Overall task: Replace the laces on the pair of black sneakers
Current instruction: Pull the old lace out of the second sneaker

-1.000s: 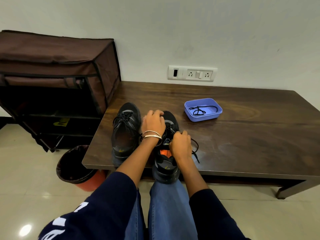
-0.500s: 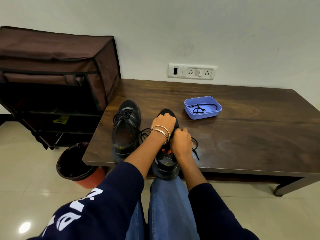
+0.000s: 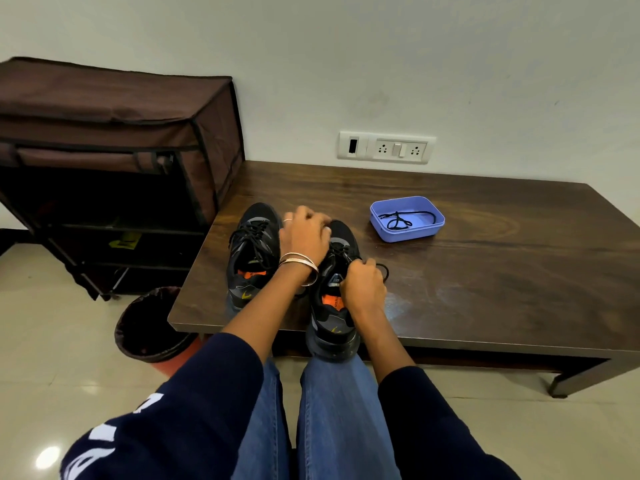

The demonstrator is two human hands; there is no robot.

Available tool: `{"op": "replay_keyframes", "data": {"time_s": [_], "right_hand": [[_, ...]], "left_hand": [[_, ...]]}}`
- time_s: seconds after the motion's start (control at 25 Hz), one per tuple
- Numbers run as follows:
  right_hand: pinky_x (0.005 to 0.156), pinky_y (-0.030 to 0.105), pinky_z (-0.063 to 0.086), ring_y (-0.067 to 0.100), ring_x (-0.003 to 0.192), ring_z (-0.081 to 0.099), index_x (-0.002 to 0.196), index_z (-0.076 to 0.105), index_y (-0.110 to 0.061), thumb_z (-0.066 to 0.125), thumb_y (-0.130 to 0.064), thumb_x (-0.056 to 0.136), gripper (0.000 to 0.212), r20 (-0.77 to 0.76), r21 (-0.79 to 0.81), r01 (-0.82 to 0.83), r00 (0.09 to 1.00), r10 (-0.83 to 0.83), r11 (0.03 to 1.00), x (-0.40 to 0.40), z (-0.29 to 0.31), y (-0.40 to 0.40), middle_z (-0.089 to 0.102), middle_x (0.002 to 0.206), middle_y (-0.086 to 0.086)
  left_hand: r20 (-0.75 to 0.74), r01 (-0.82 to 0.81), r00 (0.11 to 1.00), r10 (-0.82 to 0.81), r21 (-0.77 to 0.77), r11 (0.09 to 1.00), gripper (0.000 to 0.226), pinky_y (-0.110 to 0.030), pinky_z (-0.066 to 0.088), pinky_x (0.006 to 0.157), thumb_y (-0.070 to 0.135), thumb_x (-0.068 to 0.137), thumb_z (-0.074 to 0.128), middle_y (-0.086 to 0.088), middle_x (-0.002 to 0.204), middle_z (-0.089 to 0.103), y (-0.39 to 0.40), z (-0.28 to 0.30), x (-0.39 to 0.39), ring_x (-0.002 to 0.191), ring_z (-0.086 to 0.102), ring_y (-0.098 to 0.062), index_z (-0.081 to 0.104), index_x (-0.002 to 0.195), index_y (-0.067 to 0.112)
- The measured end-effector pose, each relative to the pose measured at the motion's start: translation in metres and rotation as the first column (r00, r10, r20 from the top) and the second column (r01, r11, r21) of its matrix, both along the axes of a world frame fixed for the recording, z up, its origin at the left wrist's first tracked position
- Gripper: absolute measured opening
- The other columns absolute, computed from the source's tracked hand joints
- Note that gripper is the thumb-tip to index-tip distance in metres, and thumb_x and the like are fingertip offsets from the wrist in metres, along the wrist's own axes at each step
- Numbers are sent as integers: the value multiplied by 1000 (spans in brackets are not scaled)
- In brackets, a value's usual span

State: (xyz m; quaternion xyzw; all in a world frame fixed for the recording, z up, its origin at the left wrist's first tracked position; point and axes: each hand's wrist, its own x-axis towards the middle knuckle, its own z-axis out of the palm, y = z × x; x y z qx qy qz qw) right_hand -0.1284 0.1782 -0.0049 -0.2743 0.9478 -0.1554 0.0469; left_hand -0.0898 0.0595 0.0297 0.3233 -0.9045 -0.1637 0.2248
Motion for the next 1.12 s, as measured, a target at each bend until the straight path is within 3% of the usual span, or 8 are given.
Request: {"op": "replay_keyframes", "data": {"time_s": [0.16, 0.36, 0.48, 0.6, 0.68, 0.72, 0.92, 1.12], "right_hand": [[83, 39, 50, 34, 112, 53, 121, 55, 0, 52, -12, 96, 28, 5, -14, -8, 1000, 8, 1000, 0, 1, 2, 49, 125, 18], [82, 41, 50, 35, 112, 53, 120, 55, 1, 47, -8, 97, 25, -3, -14, -12, 1000, 12, 1000, 1, 1, 1, 49, 125, 18], [83, 40, 51, 34, 112, 53, 120, 55, 2, 48, -8, 97, 26, -10, -17, 2, 1000, -2, 1000, 1, 0, 2, 49, 125, 18], [84, 39, 51, 34, 112, 53, 120, 55, 3, 49, -7, 96, 27, -14, -12, 5, 1000, -5, 1000, 0, -1, 1, 48, 125, 18], [83, 40, 51, 34, 110, 54, 120, 56, 3, 48, -6, 96, 26, -18, -11, 2, 1000, -2, 1000, 0, -1, 0, 48, 125, 18], [83, 39, 51, 34, 110, 54, 119, 56, 3, 48, -6, 96, 26, -19, -10, 1, 1000, -2, 1000, 0, -1, 0, 49, 124, 18], [82, 38, 50, 33, 111, 53, 119, 56, 2, 47, -5, 97, 25, -30, 6, -17, 999, 18, 1000, 1, -1, 0, 48, 125, 18], [85, 40, 49, 34, 113, 52, 123, 54, 2, 45, -7, 98, 28, -14, 16, -27, 1000, 28, 999, -2, -1, -1, 46, 128, 18]], "left_hand": [[455, 179, 877, -153, -15, 984, 33, -45, 47, 88, 34, 89, 60, -10, 121, 54, 13, -1, -18, 113, 54, -35, 65, 115, 15], [427, 136, 902, -69, -128, 982, 26, -44, 48, 82, 13, 95, 49, -14, 121, 57, 35, 4, -20, 113, 54, -37, 59, 118, 6], [179, -56, 983, 40, 82, 995, 25, -39, 47, 75, 20, 91, 51, -15, 106, 64, 25, 2, -16, 103, 58, -35, 67, 100, 3], [-378, 31, 822, 426, 776, 630, 21, -35, 48, 68, 12, 91, 48, -16, 83, 68, 2, 16, -11, 80, 65, -33, 62, 87, -2], [-488, 462, 536, 688, 852, 245, 14, -37, 54, 68, 5, 92, 41, -10, 68, 62, -5, 33, -8, 58, 63, -26, 50, 82, 4], [-513, 557, 476, 715, 804, 206, 14, -38, 54, 63, 5, 92, 39, -8, 63, 56, -7, 36, -7, 49, 56, -22, 46, 80, 7], [-397, 180, 918, 17, 454, 873, 12, -20, 48, 63, 23, 87, 62, 2, 75, 64, 4, 13, -2, 63, 58, -7, 66, 98, 24], [369, 122, 922, -118, 15, 992, 26, -41, 48, 88, 41, 87, 63, -9, 113, 57, 7, 0, -18, 112, 48, -32, 76, 102, 23]]}}
